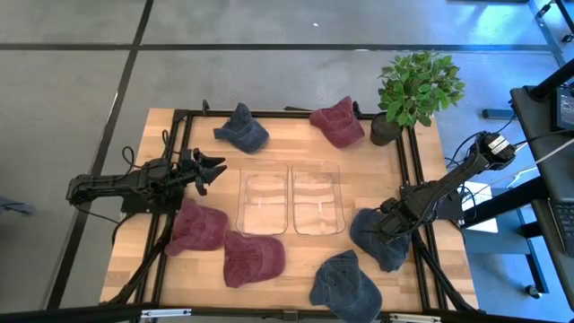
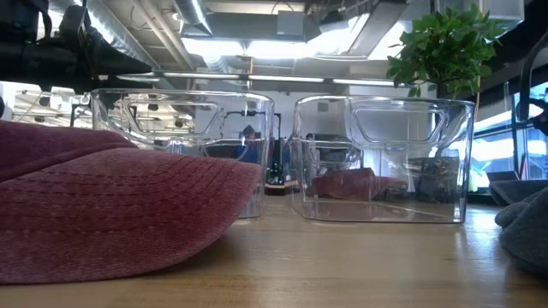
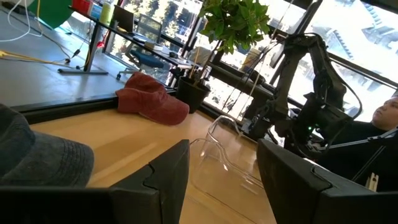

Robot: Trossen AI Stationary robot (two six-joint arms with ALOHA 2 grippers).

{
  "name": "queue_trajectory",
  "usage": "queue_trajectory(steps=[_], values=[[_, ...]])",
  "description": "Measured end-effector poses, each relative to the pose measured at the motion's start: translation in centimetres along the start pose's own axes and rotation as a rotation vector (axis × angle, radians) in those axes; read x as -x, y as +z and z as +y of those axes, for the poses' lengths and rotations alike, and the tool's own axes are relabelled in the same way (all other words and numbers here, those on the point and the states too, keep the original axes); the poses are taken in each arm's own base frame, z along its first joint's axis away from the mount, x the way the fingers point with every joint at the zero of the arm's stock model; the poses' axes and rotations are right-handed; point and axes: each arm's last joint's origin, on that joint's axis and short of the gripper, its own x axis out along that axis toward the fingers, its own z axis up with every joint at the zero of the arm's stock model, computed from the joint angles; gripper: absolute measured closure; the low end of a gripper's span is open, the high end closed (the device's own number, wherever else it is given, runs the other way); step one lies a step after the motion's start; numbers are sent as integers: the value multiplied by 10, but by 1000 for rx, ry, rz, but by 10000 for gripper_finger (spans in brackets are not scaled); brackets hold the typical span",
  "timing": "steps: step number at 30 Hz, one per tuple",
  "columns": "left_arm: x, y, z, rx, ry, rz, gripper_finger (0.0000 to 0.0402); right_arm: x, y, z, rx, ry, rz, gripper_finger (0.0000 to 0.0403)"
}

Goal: Pick & Place hat
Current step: Put the middle right blue cap into the right transparent bin

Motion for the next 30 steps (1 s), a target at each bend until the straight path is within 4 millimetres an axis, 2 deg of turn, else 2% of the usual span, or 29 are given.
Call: queue_trajectory(steps=[5,11,16,20,25,30], values=[[0,0,0,0,0,0,219,1,0,1,3,8,-23,380],[0,2,-1,143,-12,-18,220,17,-1,6,8,19,-103,374],[1,11,-7,180,-88,-81,220,54,-6,7,48,-24,-256,386],[3,32,-17,122,-123,-103,220,91,-10,4,102,-64,-387,386],[1,74,-39,-4,-109,-65,227,140,-15,4,241,-23,-557,386],[-20,113,-64,-63,-35,98,242,177,-8,7,300,45,-695,386]])
